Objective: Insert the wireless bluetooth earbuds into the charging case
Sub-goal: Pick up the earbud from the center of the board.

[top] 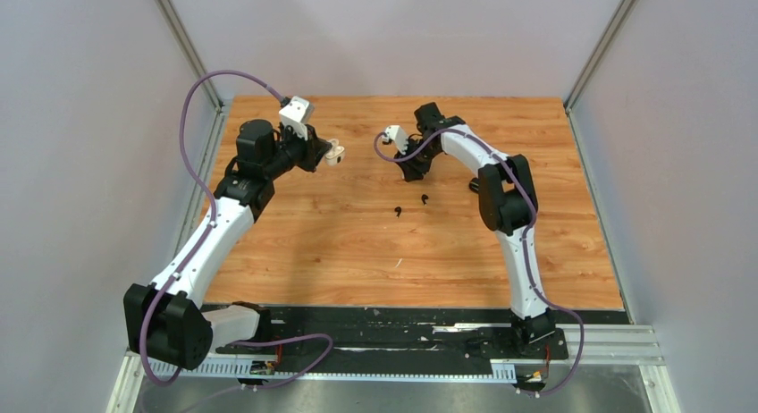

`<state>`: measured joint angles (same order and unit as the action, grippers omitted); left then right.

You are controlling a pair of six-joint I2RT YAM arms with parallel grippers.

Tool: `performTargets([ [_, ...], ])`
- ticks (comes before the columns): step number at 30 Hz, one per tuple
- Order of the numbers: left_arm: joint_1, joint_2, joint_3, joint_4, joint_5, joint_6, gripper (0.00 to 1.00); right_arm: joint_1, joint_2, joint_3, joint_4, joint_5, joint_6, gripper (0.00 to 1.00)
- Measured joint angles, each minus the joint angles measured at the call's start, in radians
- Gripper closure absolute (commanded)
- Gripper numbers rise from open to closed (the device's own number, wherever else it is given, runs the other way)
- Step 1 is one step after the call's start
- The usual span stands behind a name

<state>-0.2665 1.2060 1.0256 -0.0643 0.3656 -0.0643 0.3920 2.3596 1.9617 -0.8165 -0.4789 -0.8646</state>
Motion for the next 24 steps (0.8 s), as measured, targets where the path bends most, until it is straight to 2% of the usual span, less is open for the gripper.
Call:
performTargets([
  [9,0.0,0.0,0.0,0.0,0.0,-0.001,1.0,0.011,0.051,0.084,0.006,0.014,0.152,0.71],
  [12,0.0,0.0,0.0,0.0,0.0,-0.002,1.0,0.011,0.057,0.092,0.01,0.014,0.186,0.82],
  [15,0.0,0.002,0.0,0.001,0.0,-0.004,1.0,0.011,0.059,0.095,0.014,0.011,0.212,0.84],
  [18,0.0,0.006,0.0,0.001,0.0,-0.006,1.0,0.011,0.062,0.099,0.013,0.004,0.23,0.91],
  [21,0.0,0.008,0.0,0.0,0.001,-0.009,1.0,0.011,0.073,0.114,0.014,-0.002,0.248,0.91],
  [24,0.0,0.008,0.0,0.0,0.001,-0.009,1.0,0.011,0.074,0.116,0.012,-0.013,0.261,0.8],
])
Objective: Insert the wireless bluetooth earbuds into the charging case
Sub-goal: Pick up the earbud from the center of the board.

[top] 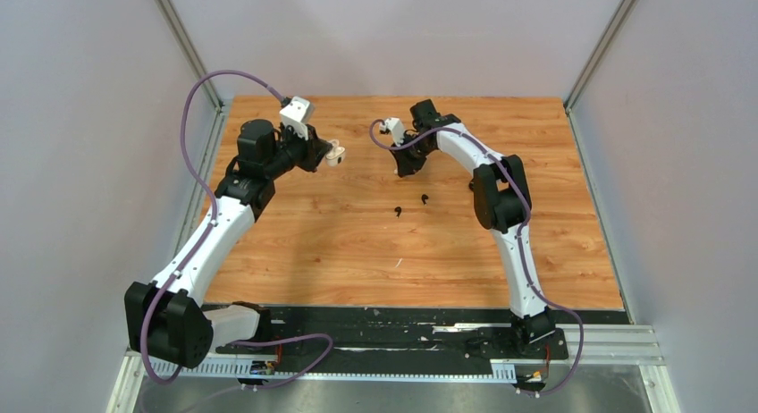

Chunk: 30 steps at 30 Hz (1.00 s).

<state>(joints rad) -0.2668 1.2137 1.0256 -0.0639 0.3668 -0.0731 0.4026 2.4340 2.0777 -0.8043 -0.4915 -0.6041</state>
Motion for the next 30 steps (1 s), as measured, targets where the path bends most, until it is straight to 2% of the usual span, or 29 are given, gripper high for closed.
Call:
performTargets([
  [3,0.0,0.0,0.0,-0.008,0.0,0.003,1.0,0.0,-0.005,-0.008,-0.006,-0.029,-0.044,0.73],
  [8,0.0,0.0,0.0,-0.037,-0.001,0.018,1.0,0.0,-0.072,-0.1,-0.03,-0.071,-0.249,0.71],
  [18,0.005,0.0,0.0,-0.068,-0.002,0.032,1.0,0.001,-0.082,-0.1,-0.036,-0.069,-0.612,0.65],
  [30,0.013,-0.015,-0.002,-0.066,-0.006,0.034,1.0,0.019,-0.073,-0.032,-0.047,-0.059,-0.755,0.65],
])
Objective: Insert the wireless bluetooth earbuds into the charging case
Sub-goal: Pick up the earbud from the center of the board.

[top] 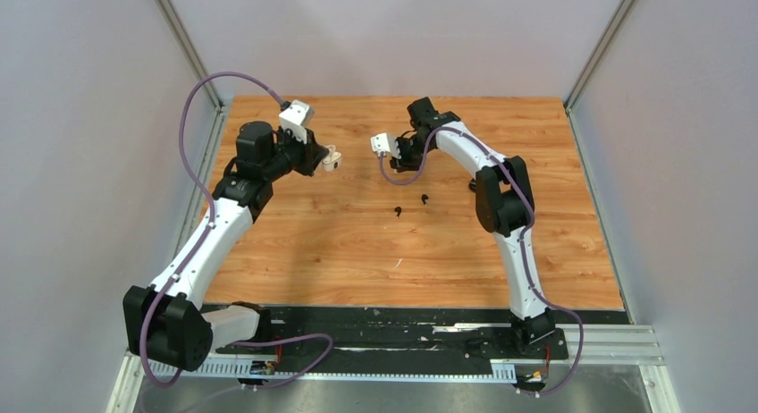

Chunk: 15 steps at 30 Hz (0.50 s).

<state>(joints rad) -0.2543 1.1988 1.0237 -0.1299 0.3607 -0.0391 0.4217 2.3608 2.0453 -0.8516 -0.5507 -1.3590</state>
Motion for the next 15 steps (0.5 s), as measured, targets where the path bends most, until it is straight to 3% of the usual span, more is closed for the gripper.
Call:
performTargets([
  [15,0.002,-0.005,-0.004,-0.001,0.0,0.0,1.0,0.027,0.093,0.084,-0.034,0.026,-0.003,0.68],
])
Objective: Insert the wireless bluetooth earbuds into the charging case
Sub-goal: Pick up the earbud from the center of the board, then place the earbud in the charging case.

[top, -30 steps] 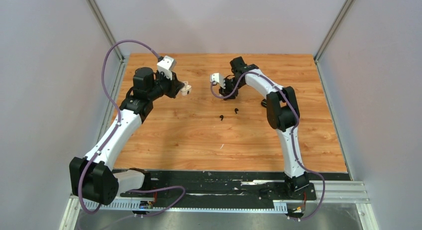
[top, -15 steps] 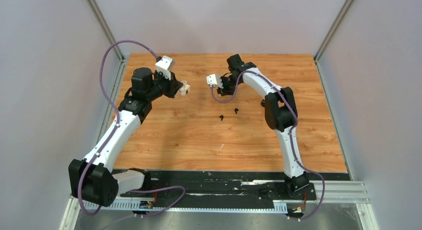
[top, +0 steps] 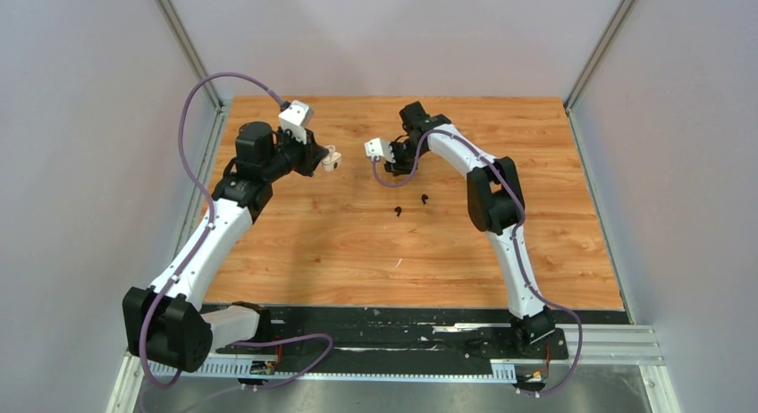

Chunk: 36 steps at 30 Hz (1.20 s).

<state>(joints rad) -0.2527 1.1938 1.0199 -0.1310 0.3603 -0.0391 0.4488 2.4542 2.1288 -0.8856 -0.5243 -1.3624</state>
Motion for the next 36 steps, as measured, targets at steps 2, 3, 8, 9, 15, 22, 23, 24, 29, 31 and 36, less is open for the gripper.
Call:
performTargets([
  [2,0.0,-0.001,0.0,0.0,0.0,0.0,1.0,0.0,0.001,0.003,0.0,0.008,0.005,0.68],
  [3,0.0,-0.002,0.0,0.0,0.0,0.0,1.0,0.0,0.005,0.009,-0.002,0.011,0.01,0.69],
  [8,0.0,-0.003,0.0,-0.001,0.0,0.0,1.0,-0.001,0.05,0.095,-0.056,0.013,0.035,0.79],
  [9,0.0,-0.003,0.0,-0.001,0.0,0.0,1.0,-0.002,0.061,0.113,-0.069,0.013,0.038,0.82],
  [15,0.0,-0.003,0.0,-0.009,0.001,-0.001,1.0,-0.005,0.09,0.168,-0.117,0.009,0.077,0.89],
  [22,0.0,-0.003,0.0,-0.02,0.001,-0.001,1.0,-0.012,0.1,0.203,-0.14,-0.024,0.198,1.0],
  [23,0.0,-0.003,0.0,-0.021,0.001,-0.001,1.0,-0.014,0.097,0.203,-0.138,-0.042,0.234,1.0],
  [24,0.0,-0.003,0.0,-0.022,0.001,-0.001,1.0,-0.016,0.092,0.202,-0.137,-0.062,0.272,1.0],
  [29,0.001,-0.002,0.0,-0.022,0.018,-0.002,1.0,-0.039,-0.028,0.145,-0.106,-0.234,0.507,1.0],
  [31,0.002,0.003,0.0,-0.017,0.039,-0.002,1.0,-0.054,-0.109,0.123,-0.081,-0.331,0.613,1.0],
  [36,0.005,0.058,0.01,0.013,0.122,-0.005,1.0,-0.093,-0.344,0.094,0.077,-0.608,0.914,1.0],
])
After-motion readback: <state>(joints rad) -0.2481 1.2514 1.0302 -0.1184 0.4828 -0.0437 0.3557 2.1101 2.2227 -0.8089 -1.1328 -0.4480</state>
